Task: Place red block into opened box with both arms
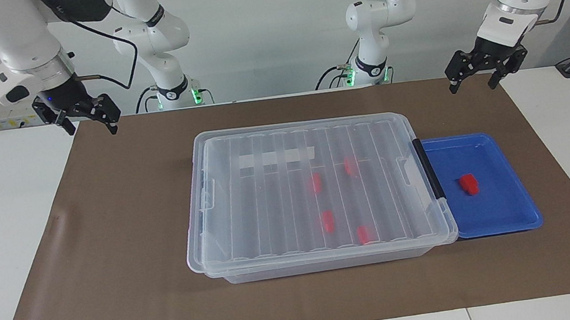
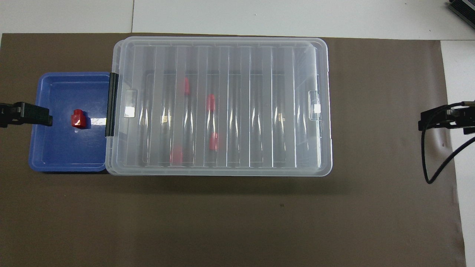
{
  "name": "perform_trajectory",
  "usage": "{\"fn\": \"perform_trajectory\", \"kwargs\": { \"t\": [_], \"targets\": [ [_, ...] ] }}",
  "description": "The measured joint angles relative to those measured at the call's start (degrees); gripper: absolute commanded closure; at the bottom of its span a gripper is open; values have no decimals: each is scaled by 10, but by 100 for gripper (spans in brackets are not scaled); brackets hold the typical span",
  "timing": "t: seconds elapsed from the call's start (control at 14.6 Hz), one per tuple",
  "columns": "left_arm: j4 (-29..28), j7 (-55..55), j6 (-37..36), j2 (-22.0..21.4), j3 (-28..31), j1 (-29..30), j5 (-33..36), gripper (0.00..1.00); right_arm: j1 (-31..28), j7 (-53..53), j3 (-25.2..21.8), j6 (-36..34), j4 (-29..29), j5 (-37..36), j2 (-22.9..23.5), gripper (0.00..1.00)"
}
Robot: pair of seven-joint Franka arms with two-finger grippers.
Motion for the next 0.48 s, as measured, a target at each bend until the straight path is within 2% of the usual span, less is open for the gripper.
{"fn": "perform_trajectory", "kwargs": {
  "t": [0.21,0.48],
  "targets": [
    [0,-8,0,0,0,0,0,14,0,0,0,0,0,0,0,0],
    [0,-9,0,0,0,0,0,16,1,0,0,35,-7,6,0,0]
  ]
}}
